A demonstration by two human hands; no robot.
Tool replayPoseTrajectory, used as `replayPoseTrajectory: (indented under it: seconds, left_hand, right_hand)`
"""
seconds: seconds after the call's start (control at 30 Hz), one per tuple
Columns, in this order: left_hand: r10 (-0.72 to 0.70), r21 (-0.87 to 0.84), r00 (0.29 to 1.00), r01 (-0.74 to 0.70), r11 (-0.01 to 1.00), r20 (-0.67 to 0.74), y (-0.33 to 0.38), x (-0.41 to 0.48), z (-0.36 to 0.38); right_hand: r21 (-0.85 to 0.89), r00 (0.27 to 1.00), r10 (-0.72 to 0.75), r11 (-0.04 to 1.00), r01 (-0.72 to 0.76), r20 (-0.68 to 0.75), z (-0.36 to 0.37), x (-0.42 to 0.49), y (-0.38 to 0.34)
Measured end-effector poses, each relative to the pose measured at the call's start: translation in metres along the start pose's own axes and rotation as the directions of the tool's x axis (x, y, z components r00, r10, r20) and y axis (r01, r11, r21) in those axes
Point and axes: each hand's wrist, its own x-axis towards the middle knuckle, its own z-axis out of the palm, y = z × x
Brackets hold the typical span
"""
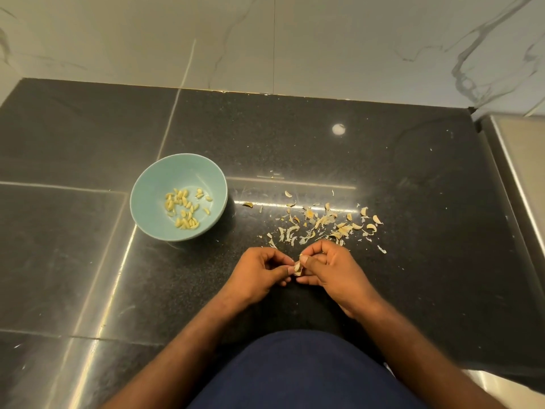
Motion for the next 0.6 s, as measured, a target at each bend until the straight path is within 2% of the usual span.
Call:
replayPoseTrajectory:
  seconds: [0.17,0.3,0.43,0.6]
  left_hand:
    - [-0.013,0.136,0.998,0.021,0.990,-0.064,0.004,-0.002,-0.001]
    - [0.028,0.228,0.993,0.000,0.974,-0.117,0.009,-0.004,0.001]
    - [0.101,0.128,0.983,-0.081,0.988,-0.156,0.023,-0.009,-0.001]
    - [0.223,-0.044,0.968,-0.229,0.972,-0.113,0.046,-0.020,0.001]
  right_hand:
    - [-0.299,0.990,-0.114,0.950,0.084,-0.086,-0.010,0.001,-0.004]
    - [-0.319,0.992,-0.117,0.943,0.093,-0.056,-0.021,0.000,-0.008]
    - [-0.261,0.987,-0.162,0.952,0.159,0.011,-0.017,-0.010,-0.020]
    - [-0.268,0.944,-0.330,0.908,0.323,0.020,-0.009,-0.026,-0.040]
